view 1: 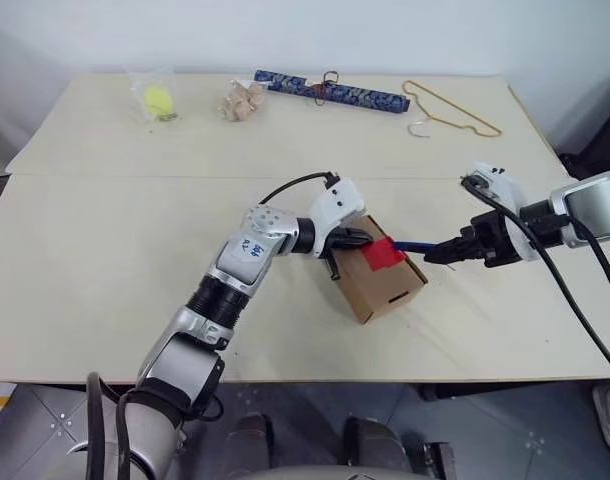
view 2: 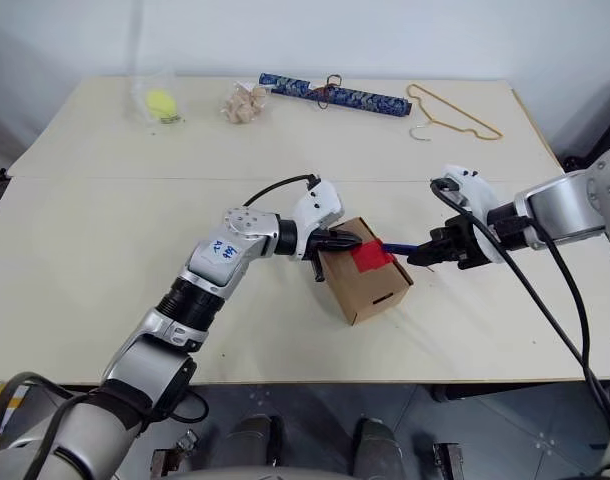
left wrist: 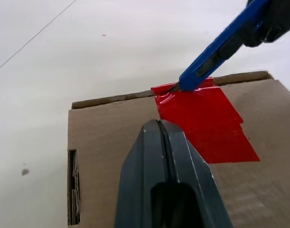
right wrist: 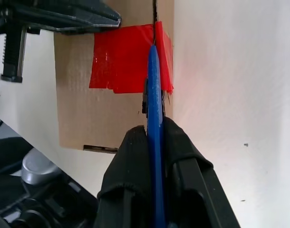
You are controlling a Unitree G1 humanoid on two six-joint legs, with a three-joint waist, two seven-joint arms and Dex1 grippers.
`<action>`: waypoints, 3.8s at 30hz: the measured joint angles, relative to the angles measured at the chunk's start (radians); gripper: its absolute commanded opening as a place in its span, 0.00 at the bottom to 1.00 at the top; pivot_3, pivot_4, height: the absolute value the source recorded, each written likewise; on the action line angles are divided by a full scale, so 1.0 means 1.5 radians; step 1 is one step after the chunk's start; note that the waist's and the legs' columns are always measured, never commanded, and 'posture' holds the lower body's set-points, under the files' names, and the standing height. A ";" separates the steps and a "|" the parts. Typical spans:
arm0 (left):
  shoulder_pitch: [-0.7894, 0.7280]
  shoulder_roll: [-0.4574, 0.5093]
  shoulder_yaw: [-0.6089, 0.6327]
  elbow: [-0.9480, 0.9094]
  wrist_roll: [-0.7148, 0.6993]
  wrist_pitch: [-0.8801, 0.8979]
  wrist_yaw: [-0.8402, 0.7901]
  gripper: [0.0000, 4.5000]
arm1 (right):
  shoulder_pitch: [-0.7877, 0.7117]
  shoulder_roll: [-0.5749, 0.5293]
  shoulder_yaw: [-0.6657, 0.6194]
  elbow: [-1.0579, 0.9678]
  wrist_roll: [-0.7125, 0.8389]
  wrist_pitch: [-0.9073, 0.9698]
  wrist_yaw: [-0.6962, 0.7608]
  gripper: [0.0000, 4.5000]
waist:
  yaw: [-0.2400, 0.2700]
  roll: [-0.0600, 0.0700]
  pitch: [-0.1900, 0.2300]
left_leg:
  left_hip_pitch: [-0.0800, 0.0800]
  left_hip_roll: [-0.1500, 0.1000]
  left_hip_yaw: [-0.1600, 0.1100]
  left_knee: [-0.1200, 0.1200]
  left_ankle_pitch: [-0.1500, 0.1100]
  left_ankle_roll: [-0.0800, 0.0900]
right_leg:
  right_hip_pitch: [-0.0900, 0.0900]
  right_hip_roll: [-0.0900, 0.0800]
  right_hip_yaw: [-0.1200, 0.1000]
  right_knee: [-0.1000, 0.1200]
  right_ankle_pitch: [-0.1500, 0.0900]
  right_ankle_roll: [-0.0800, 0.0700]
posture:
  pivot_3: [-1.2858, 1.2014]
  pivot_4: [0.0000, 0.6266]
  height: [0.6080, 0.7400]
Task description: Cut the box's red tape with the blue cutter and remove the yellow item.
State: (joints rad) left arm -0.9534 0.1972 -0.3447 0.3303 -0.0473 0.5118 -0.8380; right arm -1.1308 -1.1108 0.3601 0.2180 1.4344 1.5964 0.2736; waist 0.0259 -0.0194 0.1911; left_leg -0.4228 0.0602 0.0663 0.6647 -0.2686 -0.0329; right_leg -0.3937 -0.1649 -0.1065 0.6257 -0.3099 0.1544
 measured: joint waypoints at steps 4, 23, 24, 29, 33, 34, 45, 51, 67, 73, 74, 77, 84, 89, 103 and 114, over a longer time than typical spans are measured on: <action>-0.006 0.004 -0.019 -0.001 0.013 -0.006 -0.008 0.00 | -0.016 -0.018 0.042 0.011 0.078 -0.004 -0.057 0.02 | 0.001 0.000 0.000 | 0.000 0.000 0.000 0.000 0.000 0.000 | 0.000 0.000 0.000 0.000 0.000 0.000 | 0.52 0.24 1.00; -0.029 -0.001 -0.067 0.004 0.046 -0.017 -0.030 0.00 | -0.012 -0.105 0.138 0.020 0.332 -0.012 -0.211 0.02 | 0.017 0.000 -0.002 | 0.000 0.000 0.000 0.000 -0.001 0.001 | 0.001 0.000 0.000 -0.001 0.000 0.000 | 0.52 0.24 1.00; -0.029 -0.003 -0.067 0.005 0.046 -0.017 -0.030 0.00 | -0.009 -0.114 0.142 0.014 0.333 -0.012 -0.205 0.02 | 0.018 0.000 -0.002 | 0.000 0.000 0.000 0.000 -0.001 0.001 | 0.001 0.000 0.000 -0.001 0.000 0.000 | 0.52 0.24 1.00; -0.030 -0.011 -0.067 0.019 0.046 -0.017 -0.030 0.00 | 0.010 -0.132 0.151 -0.002 0.334 -0.014 -0.183 0.02 | 0.020 -0.001 -0.005 | 0.000 0.000 0.000 0.000 -0.002 0.001 | 0.001 0.000 0.000 -0.003 0.000 0.000 | 0.52 0.24 1.00; -0.030 -0.014 -0.067 0.024 0.046 -0.017 -0.029 0.00 | 0.034 -0.142 0.150 -0.011 0.343 -0.019 -0.186 0.02 | 0.021 -0.002 -0.008 | 0.000 0.000 0.000 0.000 -0.002 0.001 | 0.002 0.000 -0.001 -0.003 0.000 0.000 | 0.52 0.24 1.00; -0.030 -0.015 -0.067 0.024 0.046 -0.017 -0.028 0.00 | 0.038 -0.142 0.149 -0.011 0.345 -0.020 -0.188 0.02 | 0.021 -0.001 -0.008 | 0.000 0.000 0.000 0.000 -0.002 0.001 | 0.002 0.000 -0.001 -0.003 0.000 0.000 | 0.52 0.24 1.00; -0.028 -0.013 -0.066 0.033 0.062 -0.016 -0.022 0.00 | 0.015 -0.085 0.149 0.033 0.360 -0.021 -0.274 0.02 | 0.016 -0.002 -0.016 | 0.001 0.001 0.001 0.002 -0.002 0.002 | 0.002 0.000 0.000 -0.003 0.000 -0.001 | 0.52 0.24 1.00; -0.029 -0.016 -0.066 0.039 0.063 -0.017 -0.019 0.00 | -0.030 -0.068 0.186 0.058 0.360 0.001 -0.292 0.02 | 0.016 -0.001 -0.017 | 0.001 0.002 0.001 0.002 -0.004 0.005 | 0.002 0.000 -0.001 -0.003 0.001 -0.002 | 0.52 0.24 1.00; -0.019 -0.021 -0.064 0.026 0.063 -0.016 -0.015 0.00 | -0.081 -0.121 0.274 0.011 0.327 0.004 -0.245 0.02 | 0.020 -0.001 -0.018 | 0.001 0.002 0.001 0.002 -0.006 0.006 | 0.001 0.000 -0.001 -0.004 0.001 -0.002 | 0.52 0.24 1.00; -0.018 -0.024 -0.062 0.027 0.063 -0.016 -0.012 0.00 | -0.081 -0.156 0.316 -0.037 0.330 0.009 -0.204 0.02 | 0.021 -0.001 -0.018 | 0.001 0.002 0.002 0.002 -0.006 0.006 | 0.001 0.000 -0.001 -0.005 0.001 -0.002 | 0.52 0.24 1.00; -0.018 -0.025 -0.062 0.027 0.063 -0.016 -0.011 0.00 | -0.081 -0.160 0.319 -0.039 0.333 0.009 -0.202 0.02 | 0.021 -0.001 -0.018 | 0.001 0.002 0.002 0.002 -0.006 0.006 | 0.001 0.000 -0.001 -0.005 0.001 -0.002 | 0.52 0.24 1.00; -0.018 -0.026 -0.062 0.027 0.063 -0.016 -0.011 0.00 | -0.086 -0.175 0.332 -0.046 0.342 0.008 -0.190 0.02 | 0.021 -0.001 -0.018 | 0.001 0.002 0.002 0.002 -0.006 0.006 | 0.001 0.000 -0.001 -0.005 0.001 -0.002 | 0.52 0.24 1.00; -0.015 -0.027 -0.057 0.027 0.063 -0.017 -0.010 0.00 | -0.097 -0.238 0.325 -0.078 0.326 0.010 -0.122 0.02 | 0.023 -0.001 -0.018 | 0.001 0.002 0.002 0.002 -0.006 0.006 | 0.001 0.000 -0.001 -0.006 0.001 -0.002 | 0.52 0.24 1.00; 0.002 -0.028 -0.026 0.029 0.050 -0.047 -0.013 0.00 | -0.075 -0.269 0.197 -0.089 0.237 0.010 0.022 0.02 | 0.019 0.000 -0.017 | 0.000 0.002 0.003 0.002 -0.006 0.006 | 0.001 0.000 -0.001 -0.006 0.001 -0.002 | 0.52 0.24 1.00; 0.026 0.104 0.141 -0.040 -0.125 -0.124 -0.182 0.00 | 0.418 -0.105 -0.225 0.063 -0.285 -0.539 0.335 0.02 | 0.011 0.002 -0.013 | 0.000 0.003 0.008 0.000 -0.003 0.001 | -0.002 0.000 0.000 -0.003 0.002 0.000 | 0.52 0.24 1.00; 0.204 0.243 0.137 -0.130 -0.113 -0.102 -0.209 0.00 | 0.438 0.058 -0.227 0.226 -0.586 -0.790 0.383 0.44 | -0.002 0.008 -0.009 | 0.001 0.003 0.008 0.000 -0.003 0.001 | -0.002 0.000 0.000 -0.003 0.002 0.001 | 0.52 0.24 1.00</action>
State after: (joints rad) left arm -0.6477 0.5621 -0.1386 0.1349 -0.2168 0.3588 -1.1511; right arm -0.4737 -1.0239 0.0200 0.5568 0.5557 0.4117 0.8480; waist 0.0236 -0.0069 0.1779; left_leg -0.4219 0.0640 0.0788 0.6645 -0.2729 -0.0318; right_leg -0.3965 -0.1649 -0.1058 0.6213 -0.3068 0.1554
